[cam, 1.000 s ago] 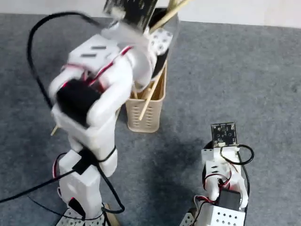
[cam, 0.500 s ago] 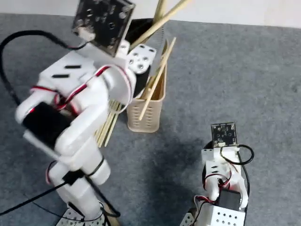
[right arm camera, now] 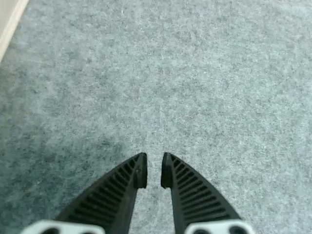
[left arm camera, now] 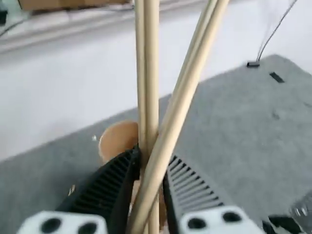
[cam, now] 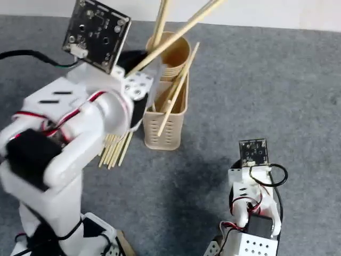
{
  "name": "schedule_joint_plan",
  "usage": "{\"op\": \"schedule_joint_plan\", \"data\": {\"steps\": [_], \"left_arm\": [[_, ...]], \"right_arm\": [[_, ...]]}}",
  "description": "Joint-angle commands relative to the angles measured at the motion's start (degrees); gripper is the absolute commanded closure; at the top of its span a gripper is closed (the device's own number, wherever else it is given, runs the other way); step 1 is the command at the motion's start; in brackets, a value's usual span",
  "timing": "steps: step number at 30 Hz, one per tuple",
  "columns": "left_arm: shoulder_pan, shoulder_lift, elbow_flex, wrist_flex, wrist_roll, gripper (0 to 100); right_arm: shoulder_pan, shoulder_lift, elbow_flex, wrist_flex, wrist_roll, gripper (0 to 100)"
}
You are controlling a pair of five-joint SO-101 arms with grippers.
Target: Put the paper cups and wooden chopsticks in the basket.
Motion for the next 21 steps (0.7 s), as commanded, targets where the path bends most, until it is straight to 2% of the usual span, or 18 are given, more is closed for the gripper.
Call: {"op": "schedule_joint_plan", "data": {"steps": [1,4,7,16,21], "left_arm": [[-0.13,-0.75,10.68,-17.49,-0.97,100],[-0.13,2.33,16.31,-24.97,-2.99,100],[-0.13,3.38,22.99,-29.1,-3.08,100],[-0.13,-8.04,53.93,-50.73,-3.69,100],[-2.95,-12.09,66.68,-61.8,-6.86,99]], "right_arm": [[-0.48,-0.57,7.43,-1.1,0.53,93.2],[-0.48,-0.57,7.43,-1.1,0.53,93.2],[-0.48,-0.57,7.43,-1.1,0.53,93.2],[-0.48,-0.57,7.43,-1.1,0.53,93.2],[-0.48,-0.57,7.43,-1.1,0.53,93.2]]}}
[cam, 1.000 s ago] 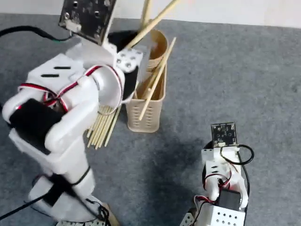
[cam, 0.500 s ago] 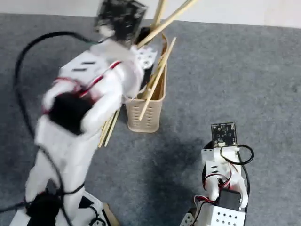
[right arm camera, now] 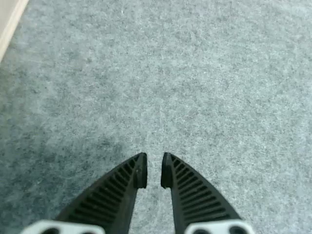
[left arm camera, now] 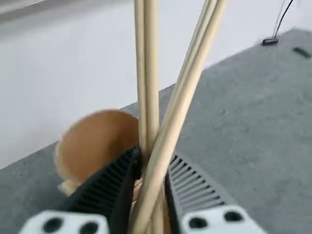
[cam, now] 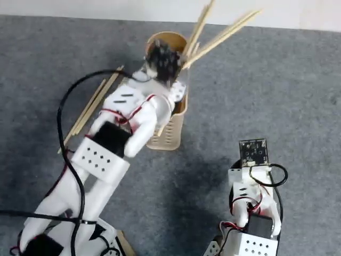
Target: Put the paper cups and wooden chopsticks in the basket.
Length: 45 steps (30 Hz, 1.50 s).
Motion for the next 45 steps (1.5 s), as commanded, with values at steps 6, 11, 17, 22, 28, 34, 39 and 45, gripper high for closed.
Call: {"op": "schedule_joint_plan", "data": {"steps": [6,11,17,22,28,34,39,45], "left_arm": [[-3.21,-4.0,16.22,-12.84,-1.49,90],[-3.3,-3.82,17.98,-13.8,-1.49,84],[-4.53,-1.98,17.98,-13.8,-1.49,83],[-4.88,-2.24,17.98,-13.8,-1.49,83],[-6.73,-5.58,14.81,-13.45,-1.23,83],[-8.57,-14.99,1.98,0.35,-1.23,83],[-15.69,-17.71,-6.9,8.26,-1.23,88],[-28.53,-12.44,-7.87,16.53,-1.14,88]], "right_arm": [[-0.48,-0.57,7.43,-1.1,0.53,93.2],[-0.48,-0.57,7.43,-1.01,0.53,93.2],[-0.48,-0.57,7.43,-0.92,0.53,93.2],[-0.48,-0.57,7.43,-0.92,0.53,93.2],[-0.48,-0.57,7.43,-0.92,0.53,93.2],[-0.48,-0.57,7.43,-0.92,0.53,93.2],[-0.48,-0.57,7.43,-0.92,0.53,93.2],[-0.4,-0.57,7.43,-0.75,0.35,93.2]]}}
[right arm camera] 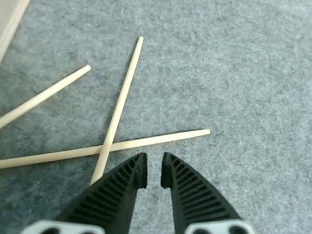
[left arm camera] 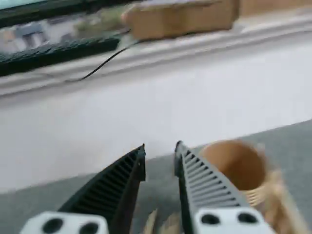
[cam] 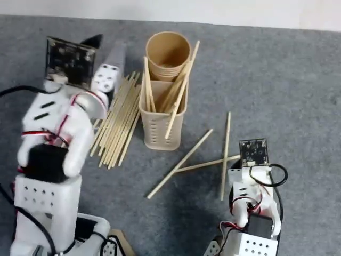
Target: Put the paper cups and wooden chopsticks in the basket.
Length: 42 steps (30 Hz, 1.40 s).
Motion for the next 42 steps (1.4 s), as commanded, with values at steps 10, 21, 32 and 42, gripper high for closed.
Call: {"op": "schedule_joint_plan", "data": {"steps": [10,21,32,42], "left_arm": [[-18.68,35.91,-2.68,20.84,-13.01,89],[-21.49,67.91,-30.55,28.84,-19.25,79],[-21.85,98.07,-66.07,39.65,-20.92,79],[-22.02,117.93,-91.65,49.67,-21.19,95]], "right_arm": [[-0.4,-0.57,7.43,-0.75,0.44,93.2],[-0.4,-0.57,7.43,-0.75,0.53,93.2],[-0.4,-0.57,7.43,-0.75,0.53,93.2],[-0.4,-0.57,7.43,-0.75,0.53,93.2]]}}
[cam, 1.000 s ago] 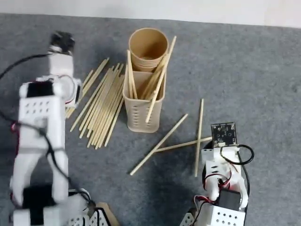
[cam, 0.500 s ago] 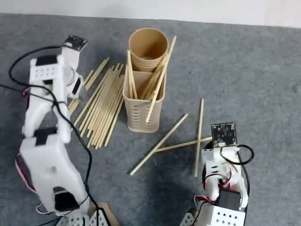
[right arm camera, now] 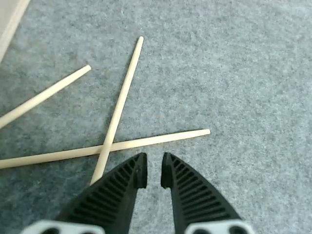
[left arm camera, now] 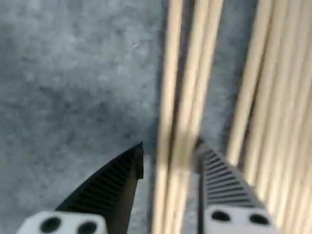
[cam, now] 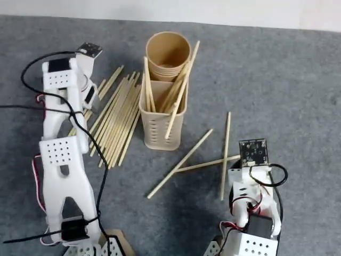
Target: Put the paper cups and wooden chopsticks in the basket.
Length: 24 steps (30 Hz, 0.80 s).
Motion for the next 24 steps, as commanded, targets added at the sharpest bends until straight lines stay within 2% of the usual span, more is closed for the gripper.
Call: {"op": "schedule_joint_plan", "data": {"steps": [1,6,14,18,24], "left_arm": [[-0.84,6.55,-11.65,3.34,-0.44,99],[-0.75,10.59,-20.44,7.38,-0.44,100],[1.27,9.71,-31.52,10.55,0.09,100],[2.95,2.07,-30.81,10.64,4.57,100],[7.87,-16.4,-22.55,10.64,8.7,100]], "right_arm": [[-0.4,-0.57,7.43,-0.75,0.53,93.2],[-0.4,-0.57,7.43,-0.75,0.53,93.2],[-0.4,-0.57,7.43,-0.84,0.53,93.2],[-0.4,-0.57,7.43,-0.84,0.53,93.2],[-0.4,-0.57,7.43,-0.84,0.53,93.2]]}}
